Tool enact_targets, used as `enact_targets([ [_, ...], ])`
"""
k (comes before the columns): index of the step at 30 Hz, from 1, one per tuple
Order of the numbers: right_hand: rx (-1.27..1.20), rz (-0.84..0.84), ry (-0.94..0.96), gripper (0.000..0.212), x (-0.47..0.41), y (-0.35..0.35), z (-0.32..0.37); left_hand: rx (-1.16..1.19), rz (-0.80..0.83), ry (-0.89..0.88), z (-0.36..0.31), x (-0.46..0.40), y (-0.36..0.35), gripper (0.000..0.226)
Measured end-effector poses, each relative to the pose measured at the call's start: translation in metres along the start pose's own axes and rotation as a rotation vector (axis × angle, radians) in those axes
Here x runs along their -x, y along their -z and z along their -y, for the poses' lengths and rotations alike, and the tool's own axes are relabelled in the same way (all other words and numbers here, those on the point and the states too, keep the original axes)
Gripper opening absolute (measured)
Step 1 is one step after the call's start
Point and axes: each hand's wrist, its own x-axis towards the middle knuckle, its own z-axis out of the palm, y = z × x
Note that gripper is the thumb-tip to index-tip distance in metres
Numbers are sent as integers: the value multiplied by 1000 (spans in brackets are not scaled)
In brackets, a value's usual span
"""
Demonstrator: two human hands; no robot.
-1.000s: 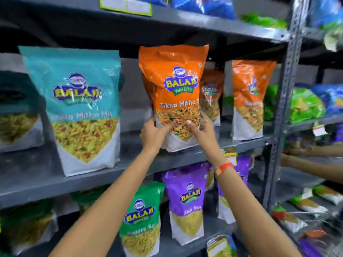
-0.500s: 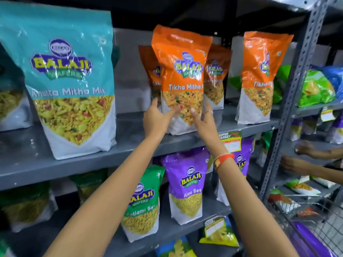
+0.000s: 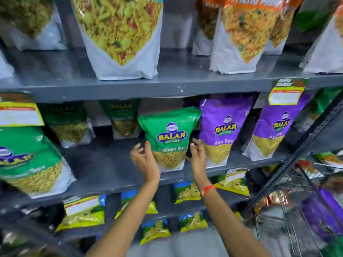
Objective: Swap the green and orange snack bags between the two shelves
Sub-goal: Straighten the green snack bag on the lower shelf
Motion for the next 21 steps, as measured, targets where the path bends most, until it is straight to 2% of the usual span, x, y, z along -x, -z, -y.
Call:
enact_targets([
  [1,9,20,-53,32,-2,-3,-6,-88,-29,178,12,-11,2,44],
  [2,5,39,-82,41,-3,-6,-9,-119,9,308,21,-20,3,46],
  [5,-1,88,-114,52,-8,-13,-17,49,311,492,35,-29,7,62],
  [8,43,129,-150,45,-15,-13,-27,39,494,494,39,-29,8,73],
  [10,15,136,-173,37,-14,-13,-33,-23,530,463,59,-35,7,105],
  [11,17,128,-181,34,-11,-14,-33,-33,545,459,71,-40,10,111],
  [12,27,125,-171,33,-10,-13,-27,-48,560,452,79,-44,9,106],
  [15,3,200,-174,31,4,-40,-33,-60,523,401,43,-49,39,55],
  [16,-4,212,-166,29,7,-46,-33,-70,528,389,39,-52,45,46],
  [21,-46,282,-178,20,23,-95,-42,-124,462,346,28,-83,85,39],
])
